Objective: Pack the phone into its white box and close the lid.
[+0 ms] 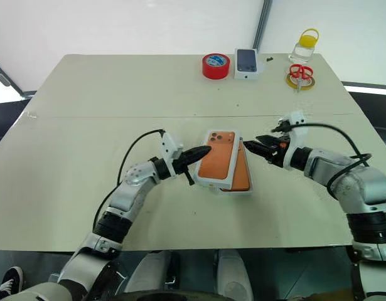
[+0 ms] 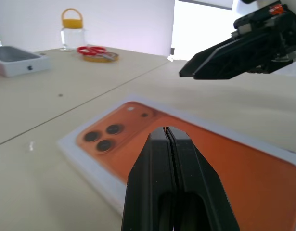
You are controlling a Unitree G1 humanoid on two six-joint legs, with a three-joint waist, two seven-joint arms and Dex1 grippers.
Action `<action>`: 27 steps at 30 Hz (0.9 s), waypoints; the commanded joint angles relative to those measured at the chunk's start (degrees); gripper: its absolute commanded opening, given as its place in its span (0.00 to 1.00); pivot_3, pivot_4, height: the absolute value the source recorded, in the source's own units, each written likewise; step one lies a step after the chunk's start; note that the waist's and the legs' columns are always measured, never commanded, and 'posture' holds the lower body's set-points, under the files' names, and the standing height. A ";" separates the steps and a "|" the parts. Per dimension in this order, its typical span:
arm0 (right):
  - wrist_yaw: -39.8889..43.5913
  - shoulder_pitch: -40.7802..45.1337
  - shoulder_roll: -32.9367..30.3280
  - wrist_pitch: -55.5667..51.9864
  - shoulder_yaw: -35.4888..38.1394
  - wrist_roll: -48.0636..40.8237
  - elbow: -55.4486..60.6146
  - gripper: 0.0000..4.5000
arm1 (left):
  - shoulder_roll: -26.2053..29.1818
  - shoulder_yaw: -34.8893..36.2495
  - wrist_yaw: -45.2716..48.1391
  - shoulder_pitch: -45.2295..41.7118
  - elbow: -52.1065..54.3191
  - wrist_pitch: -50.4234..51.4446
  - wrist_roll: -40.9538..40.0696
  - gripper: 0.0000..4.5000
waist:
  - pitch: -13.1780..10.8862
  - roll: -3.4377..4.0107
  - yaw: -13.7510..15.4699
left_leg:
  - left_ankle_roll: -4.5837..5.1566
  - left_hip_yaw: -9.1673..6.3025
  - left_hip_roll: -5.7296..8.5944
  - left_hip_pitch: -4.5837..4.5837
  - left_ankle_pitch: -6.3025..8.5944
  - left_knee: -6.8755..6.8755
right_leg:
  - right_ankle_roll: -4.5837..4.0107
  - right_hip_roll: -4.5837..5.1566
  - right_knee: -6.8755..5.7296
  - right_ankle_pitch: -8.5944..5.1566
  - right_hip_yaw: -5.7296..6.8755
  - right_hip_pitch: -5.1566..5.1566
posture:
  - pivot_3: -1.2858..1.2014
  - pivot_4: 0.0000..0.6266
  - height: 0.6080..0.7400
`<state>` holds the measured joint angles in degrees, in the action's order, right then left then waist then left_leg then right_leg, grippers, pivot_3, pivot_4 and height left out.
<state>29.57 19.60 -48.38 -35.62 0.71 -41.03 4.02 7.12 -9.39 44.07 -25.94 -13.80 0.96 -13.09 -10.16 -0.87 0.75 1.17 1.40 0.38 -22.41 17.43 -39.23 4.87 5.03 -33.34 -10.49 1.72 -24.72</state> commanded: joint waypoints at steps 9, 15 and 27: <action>1.50 -0.44 3.91 13.26 -3.96 22.19 -0.11 0.01 | 1.31 -0.23 -5.97 -7.21 -10.79 1.35 6.40 0.00 | -0.01 -0.02 0.08 | -0.01 0.01 0.14 -0.01 -0.01 -0.03 | 0.11 0.10 0.03 0.09 -0.01 0.04 | 0.52 0.24 1.00; 5.37 -1.11 5.49 10.36 -3.14 21.54 2.21 0.01 | 1.15 -3.46 -5.01 -8.64 -15.50 3.12 10.27 0.00 | -0.01 -0.02 0.06 | -0.01 0.00 0.13 0.02 0.00 -0.02 | 0.13 0.10 0.02 0.11 -0.01 0.05 | 0.52 0.24 1.00; 9.77 -4.33 3.12 10.65 -1.79 25.12 5.63 0.01 | -2.75 -5.01 0.06 -7.78 -8.08 6.35 7.99 0.00 | 0.00 0.00 0.09 | -0.01 0.01 0.22 0.00 -0.01 -0.03 | -0.03 0.22 0.05 0.07 -0.01 0.06 | 0.52 0.24 1.00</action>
<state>38.31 15.49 -44.34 -25.40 -2.78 -15.91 6.68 5.42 -12.87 43.24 -33.64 -25.45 7.57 -4.27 -10.16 -0.87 0.84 1.16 1.43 0.61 -22.40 17.42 -39.26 4.83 5.27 -33.29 -10.42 1.71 -24.67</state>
